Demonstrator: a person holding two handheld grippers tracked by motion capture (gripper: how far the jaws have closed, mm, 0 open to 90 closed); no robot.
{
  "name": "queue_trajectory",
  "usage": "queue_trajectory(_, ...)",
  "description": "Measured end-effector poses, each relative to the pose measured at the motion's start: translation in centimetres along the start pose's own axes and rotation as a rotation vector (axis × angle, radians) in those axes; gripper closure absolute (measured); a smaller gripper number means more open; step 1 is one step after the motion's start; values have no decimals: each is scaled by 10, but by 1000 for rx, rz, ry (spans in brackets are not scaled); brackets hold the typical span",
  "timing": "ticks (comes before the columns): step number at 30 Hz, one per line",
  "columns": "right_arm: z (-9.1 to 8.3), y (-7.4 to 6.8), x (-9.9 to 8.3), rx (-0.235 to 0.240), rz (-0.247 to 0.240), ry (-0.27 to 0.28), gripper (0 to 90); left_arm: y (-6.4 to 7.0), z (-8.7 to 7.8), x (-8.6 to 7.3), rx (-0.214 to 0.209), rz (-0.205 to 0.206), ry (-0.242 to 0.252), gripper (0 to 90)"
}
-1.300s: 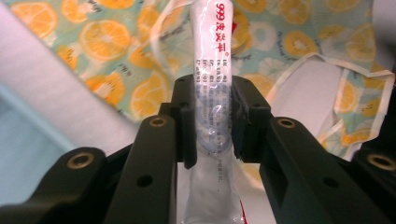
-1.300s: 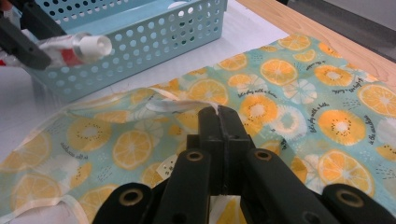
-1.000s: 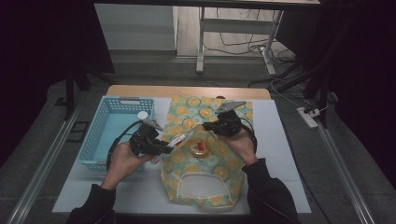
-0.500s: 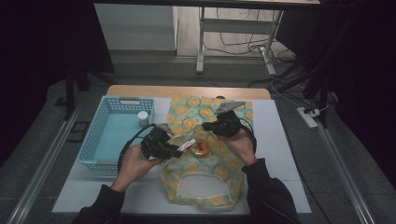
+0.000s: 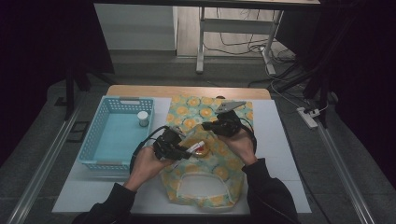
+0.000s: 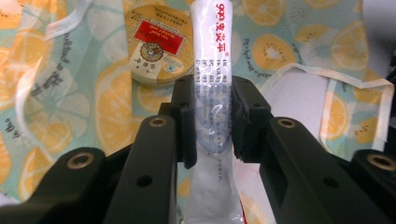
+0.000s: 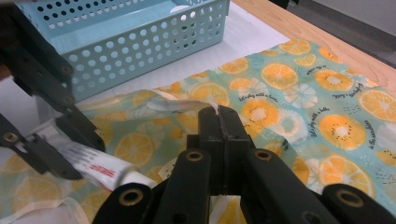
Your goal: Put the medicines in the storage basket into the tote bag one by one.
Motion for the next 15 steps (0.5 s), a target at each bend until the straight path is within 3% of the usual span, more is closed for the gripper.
queue_trajectory(15,-1,0,1,-7,-2,11,900,-20,22,18,60,-22,-9,732)
Point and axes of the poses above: each handheld gripper's, and its own axes: z roughly forward along the jaws, x roughly out of its top, y roughly to its right, the point moved 4 cm from there along z, roughly forward along the jaws, and after that the axes turned 12 degrees about -x, right-handed, at the moved point
